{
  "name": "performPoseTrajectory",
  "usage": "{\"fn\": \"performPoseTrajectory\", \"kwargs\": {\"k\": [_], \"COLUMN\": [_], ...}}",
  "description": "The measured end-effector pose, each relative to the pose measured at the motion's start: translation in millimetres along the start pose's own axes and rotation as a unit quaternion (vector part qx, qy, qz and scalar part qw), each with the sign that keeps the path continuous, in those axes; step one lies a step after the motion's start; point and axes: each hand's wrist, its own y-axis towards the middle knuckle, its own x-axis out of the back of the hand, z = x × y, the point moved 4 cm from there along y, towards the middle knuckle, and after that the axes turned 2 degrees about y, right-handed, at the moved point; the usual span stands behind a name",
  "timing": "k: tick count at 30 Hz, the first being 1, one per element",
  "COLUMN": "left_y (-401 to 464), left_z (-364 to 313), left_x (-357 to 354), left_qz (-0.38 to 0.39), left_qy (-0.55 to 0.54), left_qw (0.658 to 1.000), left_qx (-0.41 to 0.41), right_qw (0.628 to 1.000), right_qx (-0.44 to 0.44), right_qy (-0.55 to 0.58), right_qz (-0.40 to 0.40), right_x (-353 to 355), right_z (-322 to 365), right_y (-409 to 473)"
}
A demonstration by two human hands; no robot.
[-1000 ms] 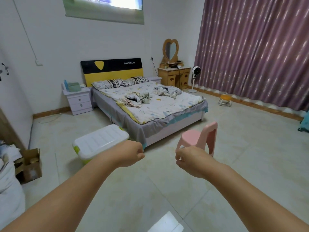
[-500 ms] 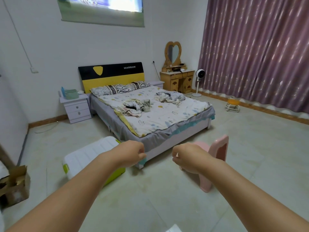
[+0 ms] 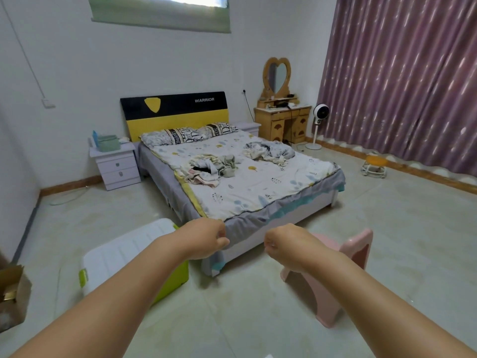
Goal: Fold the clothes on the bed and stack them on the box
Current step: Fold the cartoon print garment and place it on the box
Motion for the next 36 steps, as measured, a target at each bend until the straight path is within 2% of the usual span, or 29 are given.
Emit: {"fn": "performPoseTrajectory", "kwargs": {"k": [17, 36], "left_y": [230, 463], "left_z": [60, 99], "left_x": [45, 93], "left_qz": [0.015, 0.013], "left_qy": [-0.013, -0.029], "left_qw": [0.999, 0.999], "left_qx": [-0.040, 0.004], "right_qw": [0.999, 0.999], "right_qx": [-0.036, 0.011], "right_qy": [-0.003, 0.031], "right_qz": [0.002, -0.010], "right_x": [38, 61], "right_z": [-69, -179], "right_y": [213, 451]}}
